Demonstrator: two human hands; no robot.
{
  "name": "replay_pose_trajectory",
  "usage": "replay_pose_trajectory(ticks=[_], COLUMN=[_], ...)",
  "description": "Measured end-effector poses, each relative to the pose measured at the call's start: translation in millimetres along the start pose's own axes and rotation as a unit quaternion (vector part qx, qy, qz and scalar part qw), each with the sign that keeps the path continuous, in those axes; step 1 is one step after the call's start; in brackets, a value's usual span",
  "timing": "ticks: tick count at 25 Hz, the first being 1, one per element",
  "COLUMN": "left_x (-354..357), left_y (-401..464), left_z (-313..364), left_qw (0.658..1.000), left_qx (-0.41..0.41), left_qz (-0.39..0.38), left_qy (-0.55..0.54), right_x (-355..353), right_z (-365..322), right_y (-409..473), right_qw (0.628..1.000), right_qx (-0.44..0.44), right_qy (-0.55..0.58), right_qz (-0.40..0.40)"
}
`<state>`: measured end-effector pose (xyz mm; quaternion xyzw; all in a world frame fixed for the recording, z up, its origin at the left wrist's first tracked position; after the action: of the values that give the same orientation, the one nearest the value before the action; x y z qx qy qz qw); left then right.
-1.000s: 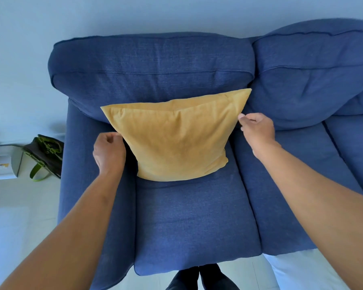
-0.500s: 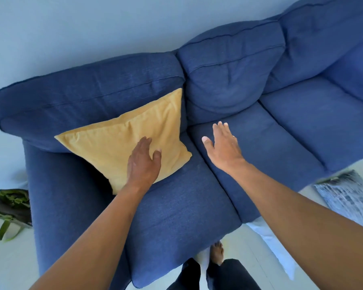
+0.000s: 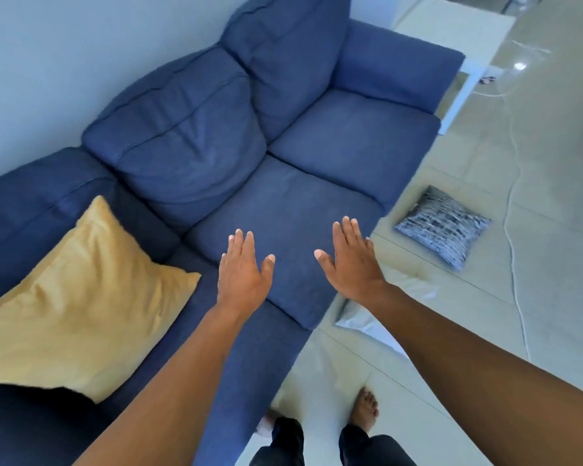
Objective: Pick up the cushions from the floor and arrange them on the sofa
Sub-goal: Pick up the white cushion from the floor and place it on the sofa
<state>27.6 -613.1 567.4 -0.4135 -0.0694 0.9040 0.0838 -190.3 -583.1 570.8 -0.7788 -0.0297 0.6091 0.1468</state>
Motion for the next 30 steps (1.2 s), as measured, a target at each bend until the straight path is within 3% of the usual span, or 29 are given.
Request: replay_pose_trajectory(ticks=[9,17,25,30], left_x=[162,253,335,410], left_y=[-22,18,78,120], left_z=[148,211,204,162], left_qw=[0.986,0.963,0.942,0.934], left_qx=[0.079,0.121,0.119,0.071], left_qz=[-0.138,-0.225,-0.286,-0.309], left_qy=[0.051,0.089,0.13,0.162], right_x=[-23,-12,45,130], right_z=[214,304,366,412], right_y=[-66,-61,-16,33], right_qw=[0.991,0.972,0.952,0.941], right_qx=[0.127,0.218,0.279,0.295], right_qy=[0.05,0.084,0.126,0.153], right_qz=[0.013,0.006,-0.021,-0.066])
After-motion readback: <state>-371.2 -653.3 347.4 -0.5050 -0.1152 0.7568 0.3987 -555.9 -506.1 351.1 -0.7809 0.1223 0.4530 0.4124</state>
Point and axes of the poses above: each hand's wrist, its own y-axis towards the middle knuckle, its own x-axis out of the palm, z = x × y, the point moved 4 cm from there along y, towards the middle knuckle, and after that the axes turned 9 degrees about -y, right-handed, at the moved point
